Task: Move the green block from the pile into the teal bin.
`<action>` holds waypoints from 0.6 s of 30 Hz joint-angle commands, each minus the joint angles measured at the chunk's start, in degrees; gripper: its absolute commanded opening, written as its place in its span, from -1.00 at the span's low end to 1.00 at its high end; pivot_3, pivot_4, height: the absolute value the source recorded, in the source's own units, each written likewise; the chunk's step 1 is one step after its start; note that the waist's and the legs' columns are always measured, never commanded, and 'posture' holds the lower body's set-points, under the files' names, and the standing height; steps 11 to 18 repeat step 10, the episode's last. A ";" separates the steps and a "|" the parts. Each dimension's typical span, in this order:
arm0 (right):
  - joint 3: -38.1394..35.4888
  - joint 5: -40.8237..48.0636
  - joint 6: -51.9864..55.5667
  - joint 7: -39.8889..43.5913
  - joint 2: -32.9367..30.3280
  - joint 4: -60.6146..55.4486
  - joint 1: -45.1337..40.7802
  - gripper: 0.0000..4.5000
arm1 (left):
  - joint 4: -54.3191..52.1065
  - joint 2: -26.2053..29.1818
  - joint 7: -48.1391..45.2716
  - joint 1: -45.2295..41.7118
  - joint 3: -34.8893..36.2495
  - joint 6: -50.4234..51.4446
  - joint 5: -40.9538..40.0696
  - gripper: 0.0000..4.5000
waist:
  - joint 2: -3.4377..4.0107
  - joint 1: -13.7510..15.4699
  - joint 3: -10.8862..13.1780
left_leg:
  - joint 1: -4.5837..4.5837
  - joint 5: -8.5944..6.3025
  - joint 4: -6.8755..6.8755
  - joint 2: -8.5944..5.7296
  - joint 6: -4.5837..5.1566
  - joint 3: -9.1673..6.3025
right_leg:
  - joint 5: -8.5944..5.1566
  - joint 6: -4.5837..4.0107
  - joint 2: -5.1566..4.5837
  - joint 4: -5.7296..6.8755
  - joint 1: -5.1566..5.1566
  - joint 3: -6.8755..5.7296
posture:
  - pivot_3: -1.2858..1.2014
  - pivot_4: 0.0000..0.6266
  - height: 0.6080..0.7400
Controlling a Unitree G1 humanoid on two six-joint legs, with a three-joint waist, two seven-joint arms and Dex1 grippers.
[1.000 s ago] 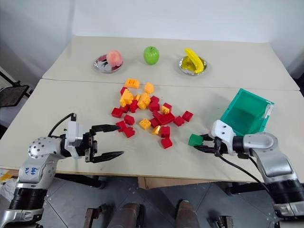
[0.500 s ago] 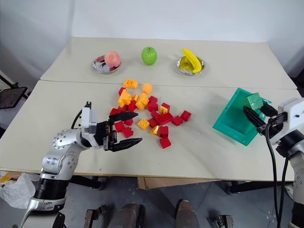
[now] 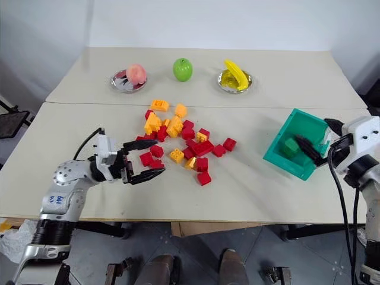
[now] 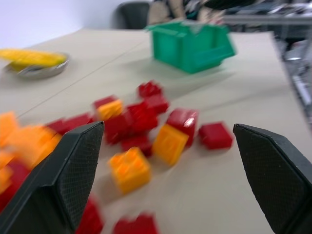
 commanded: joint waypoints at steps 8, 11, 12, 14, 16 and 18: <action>14.46 -0.78 -9.60 13.53 3.37 -7.87 7.40 0.98 | -8.71 3.10 9.31 12.72 9.50 -1.21 0.81 1.00 | 0.00 0.49 0.00 | -0.02 -0.03 0.00 -0.02 0.00 -0.08 | 0.00 0.00 -0.03 -0.03 0.02 -0.01 | 0.03 -0.52 1.00; 14.85 -0.85 -10.98 13.73 4.06 -6.06 7.56 0.98 | -11.35 3.29 9.81 15.51 10.46 -0.26 0.10 1.00 | 0.00 0.45 0.00 | -0.02 -0.04 0.00 -0.04 0.00 -0.07 | 0.00 0.00 -0.04 -0.05 0.02 -0.01 | 0.03 -0.52 1.00; 14.85 -0.85 -10.98 13.73 4.06 -6.06 7.56 0.98 | -11.35 3.29 9.81 15.51 10.46 -0.26 0.10 1.00 | 0.00 0.45 0.00 | -0.02 -0.04 0.00 -0.04 0.00 -0.07 | 0.00 0.00 -0.04 -0.05 0.02 -0.01 | 0.03 -0.52 1.00; 14.85 -0.85 -10.98 13.73 4.06 -6.06 7.56 0.98 | -11.35 3.29 9.81 15.51 10.46 -0.26 0.10 1.00 | 0.00 0.45 0.00 | -0.02 -0.04 0.00 -0.04 0.00 -0.07 | 0.00 0.00 -0.04 -0.05 0.02 -0.01 | 0.03 -0.52 1.00; 14.85 -0.85 -10.98 13.73 4.06 -6.06 7.56 0.98 | -11.35 3.29 9.81 15.51 10.46 -0.26 0.10 1.00 | 0.00 0.45 0.00 | -0.02 -0.04 0.00 -0.04 0.00 -0.07 | 0.00 0.00 -0.04 -0.05 0.02 -0.01 | 0.03 -0.52 1.00; 14.85 -0.85 -10.98 13.73 4.06 -6.06 7.56 0.98 | -11.35 3.29 9.81 15.51 10.46 -0.26 0.10 1.00 | 0.00 0.45 0.00 | -0.02 -0.04 0.00 -0.04 0.00 -0.07 | 0.00 0.00 -0.04 -0.05 0.02 -0.01 | 0.03 -0.52 1.00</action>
